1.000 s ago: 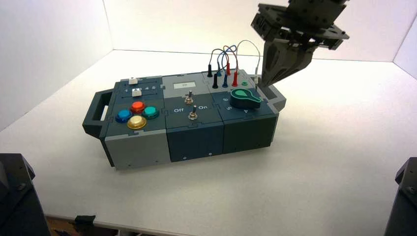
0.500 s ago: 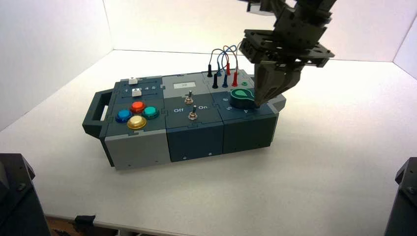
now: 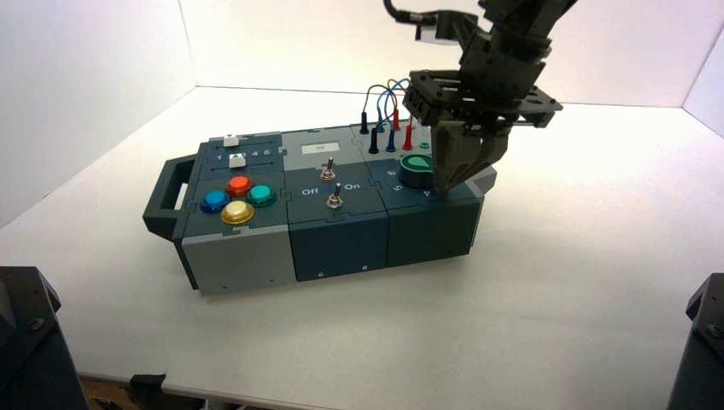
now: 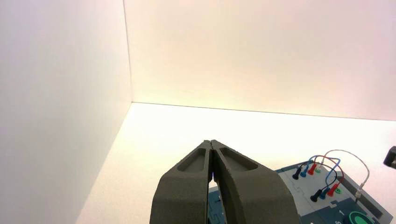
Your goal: Turn the knob to position 1.
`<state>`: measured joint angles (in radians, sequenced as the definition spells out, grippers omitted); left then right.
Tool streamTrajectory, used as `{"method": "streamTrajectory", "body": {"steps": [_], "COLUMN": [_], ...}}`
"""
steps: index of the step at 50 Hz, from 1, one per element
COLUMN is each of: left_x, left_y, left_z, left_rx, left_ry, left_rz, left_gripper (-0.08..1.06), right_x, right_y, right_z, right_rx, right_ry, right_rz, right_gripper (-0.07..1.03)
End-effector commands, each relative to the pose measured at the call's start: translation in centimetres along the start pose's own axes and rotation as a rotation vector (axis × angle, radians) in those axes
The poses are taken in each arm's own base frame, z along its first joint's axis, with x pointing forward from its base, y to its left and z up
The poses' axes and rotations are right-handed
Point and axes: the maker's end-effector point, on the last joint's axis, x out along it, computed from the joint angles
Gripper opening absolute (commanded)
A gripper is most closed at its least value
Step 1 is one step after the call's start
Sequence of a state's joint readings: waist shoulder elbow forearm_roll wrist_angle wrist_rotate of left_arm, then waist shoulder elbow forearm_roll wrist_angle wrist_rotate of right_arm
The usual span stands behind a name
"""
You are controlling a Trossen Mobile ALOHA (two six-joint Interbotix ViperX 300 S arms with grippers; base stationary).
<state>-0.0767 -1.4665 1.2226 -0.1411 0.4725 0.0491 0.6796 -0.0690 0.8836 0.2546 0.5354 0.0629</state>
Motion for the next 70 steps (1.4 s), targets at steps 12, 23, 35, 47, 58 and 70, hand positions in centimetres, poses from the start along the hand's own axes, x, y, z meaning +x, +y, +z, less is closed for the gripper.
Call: {"method": "streamTrajectory", "body": {"steps": [12, 23, 35, 47, 58, 70], "left_x": [0.0, 0.0, 0.0, 0.0, 0.0, 0.0], "left_y": [-0.1, -0.1, -0.1, 0.0, -0.1, 0.0], "left_z": [0.7, 0.7, 0.7, 0.7, 0.8, 0.8], "left_rx": [-0.001, -0.001, -0.001, 0.0, 0.0, 0.002], "left_ry": [-0.014, -0.014, -0.014, -0.017, -0.018, -0.021], "left_rz": [-0.002, -0.002, -0.002, -0.001, -0.001, 0.0], "left_gripper": [-0.03, -0.03, -0.03, -0.03, -0.03, -0.03], "right_x": [-0.4, -0.6, -0.8, -1.0, -1.3, -1.1], "right_y": [0.2, -0.5, -1.9, -1.8, -1.6, -1.6], "right_z": [1.6, 2.0, 2.3, 3.0, 3.9, 4.3], "right_rx": [-0.017, -0.008, 0.015, 0.008, 0.005, 0.0], "right_ry": [-0.038, -0.049, -0.055, -0.071, -0.088, -0.085], "right_rz": [-0.001, -0.014, -0.034, -0.034, -0.032, -0.036], "right_gripper": [-0.02, -0.02, -0.02, -0.02, -0.02, -0.02]}}
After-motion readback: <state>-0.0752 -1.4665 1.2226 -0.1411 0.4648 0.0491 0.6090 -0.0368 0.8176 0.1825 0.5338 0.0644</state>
